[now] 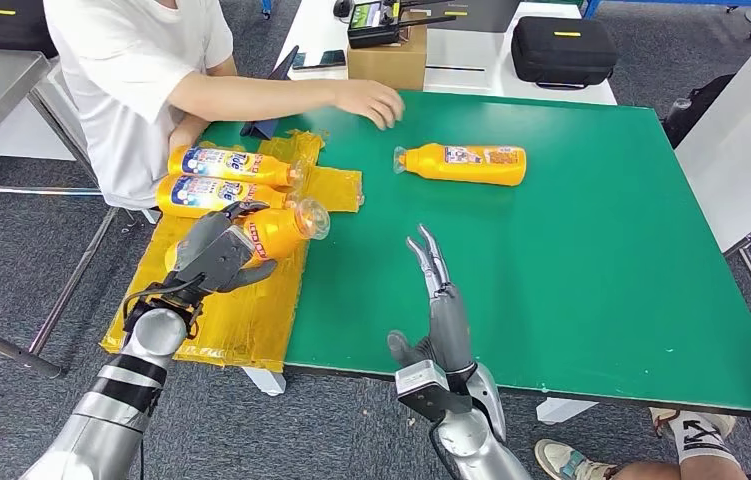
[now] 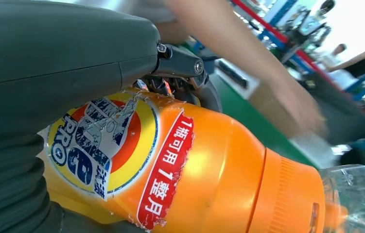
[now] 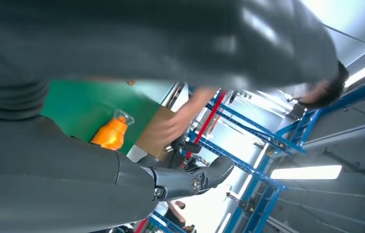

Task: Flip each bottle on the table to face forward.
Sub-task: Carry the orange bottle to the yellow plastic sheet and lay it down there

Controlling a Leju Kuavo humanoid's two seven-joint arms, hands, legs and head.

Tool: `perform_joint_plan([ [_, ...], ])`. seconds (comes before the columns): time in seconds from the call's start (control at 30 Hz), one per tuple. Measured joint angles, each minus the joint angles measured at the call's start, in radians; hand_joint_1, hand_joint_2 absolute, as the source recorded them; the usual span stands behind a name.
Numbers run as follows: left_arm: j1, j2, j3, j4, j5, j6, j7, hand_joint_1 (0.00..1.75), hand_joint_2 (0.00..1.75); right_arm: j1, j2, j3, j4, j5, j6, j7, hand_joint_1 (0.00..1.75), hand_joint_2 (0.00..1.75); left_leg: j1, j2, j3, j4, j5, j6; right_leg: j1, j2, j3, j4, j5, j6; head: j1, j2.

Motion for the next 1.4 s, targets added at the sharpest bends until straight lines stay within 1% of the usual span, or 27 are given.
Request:
perform_joint_plan([
  [0.2, -0.075, 0.010, -0.004, 0.166, -0.114, 0.018, 0.008, 1.75, 1.75, 0.011, 0.000, -0.007, 0.000, -0.011, 0.017, -0.011, 0.00, 0.00, 0.000, 0.001, 0.000, 0.000, 0.000, 0.000, 0.000, 0.000, -0.001, 0.000, 0.000, 0.000, 0.000, 0.000],
  [0.37, -0.132, 0.008, -0.039, 0.319, -0.250, 0.020, 0.008, 1.75, 1.75, 0.013, 0.003, -0.007, 0.000, -0.032, 0.050, -0.021, 0.00, 0.00, 0.000, 0.001, -0.001, 0.000, 0.000, 0.000, 0.000, 0.001, -0.001, 0.000, 0.000, 0.000, 0.000, 0.000],
  [0.57, -0.184, -0.015, -0.088, 0.497, -0.312, -0.014, -0.012, 1.75, 1.75, 0.012, 0.009, -0.007, 0.002, -0.059, 0.081, -0.026, 0.00, 0.00, 0.000, 0.000, 0.000, 0.000, 0.000, 0.000, 0.000, 0.001, 0.000, 0.000, 0.000, 0.000, 0.000, 0.000],
  [0.77, -0.228, -0.032, -0.116, 0.591, -0.322, -0.031, -0.010, 1.75, 1.75, 0.010, 0.012, -0.007, 0.007, -0.070, 0.091, -0.027, 0.00, 0.00, 0.000, -0.002, 0.001, 0.000, 0.000, 0.000, 0.000, -0.001, 0.002, 0.000, 0.000, 0.000, 0.000, 0.000],
  [0.8, -0.236, -0.035, -0.117, 0.604, -0.322, -0.040, -0.005, 1.35, 1.75, 0.009, 0.013, -0.008, 0.009, -0.074, 0.094, -0.027, 0.00, 0.00, 0.000, -0.002, 0.001, 0.000, 0.000, 0.000, 0.000, -0.001, 0.003, 0.000, 0.000, 0.000, 0.000, 0.000],
  [0.9, -0.258, -0.044, -0.120, 0.637, -0.321, -0.061, 0.015, 0.04, 1.75, 0.003, 0.016, -0.008, 0.017, -0.083, 0.100, -0.029, 0.00, 0.00, 0.000, -0.003, 0.004, 0.000, 0.001, 0.000, 0.000, -0.002, 0.006, 0.000, 0.000, 0.000, 0.000, 0.000],
  [0.93, -0.264, -0.048, -0.120, 0.646, -0.319, -0.066, 0.021, 0.00, 1.75, 0.001, 0.018, -0.008, 0.020, -0.086, 0.101, -0.030, 0.00, 0.00, 0.000, -0.003, 0.005, 0.000, 0.001, 0.000, 0.000, -0.002, 0.007, 0.000, 0.000, 0.000, 0.000, 0.000],
  [1.0, -0.275, -0.055, -0.119, 0.663, -0.302, -0.079, 0.026, 0.00, 1.75, -0.003, 0.021, -0.008, 0.026, -0.093, 0.102, -0.032, 0.00, 0.00, 0.000, -0.003, 0.006, 0.000, 0.001, 0.000, 0.000, -0.002, 0.008, 0.000, 0.000, 0.000, 0.000, 0.000],
  [1.07, -0.285, -0.061, -0.108, 0.676, -0.246, -0.120, 0.000, 0.00, 1.75, -0.008, 0.023, -0.008, 0.034, -0.101, 0.100, -0.035, 0.00, 0.00, 0.000, -0.003, 0.006, 0.000, 0.001, 0.001, 0.000, -0.002, 0.009, 0.000, 0.000, 0.000, 0.000, 0.000],
  [1.27, -0.292, -0.072, -0.038, 0.679, -0.033, -0.322, -0.138, 0.00, 1.75, -0.016, 0.024, -0.005, 0.056, -0.143, 0.075, -0.039, 0.00, 0.00, 0.000, -0.003, 0.006, 0.000, 0.002, 0.000, 0.000, -0.002, 0.008, 0.000, 0.000, 0.000, 0.000, 0.000],
  [1.33, -0.281, -0.073, -0.010, 0.660, 0.083, -0.419, -0.196, 0.00, 1.75, -0.022, 0.020, 0.003, 0.063, -0.168, 0.058, -0.039, 0.00, 0.00, 0.000, -0.003, 0.005, 0.000, 0.002, 0.000, 0.000, -0.002, 0.007, 0.000, 0.000, 0.000, 0.000, 0.000],
  [1.4, -0.252, -0.077, 0.016, 0.605, 0.230, -0.480, -0.229, 0.00, 1.75, -0.027, 0.015, 0.014, 0.069, -0.182, 0.040, -0.039, 0.00, 0.00, 0.000, -0.002, 0.005, 0.000, 0.001, 0.000, 0.000, -0.002, 0.006, 0.000, 0.000, 0.000, 0.000, 0.000],
])
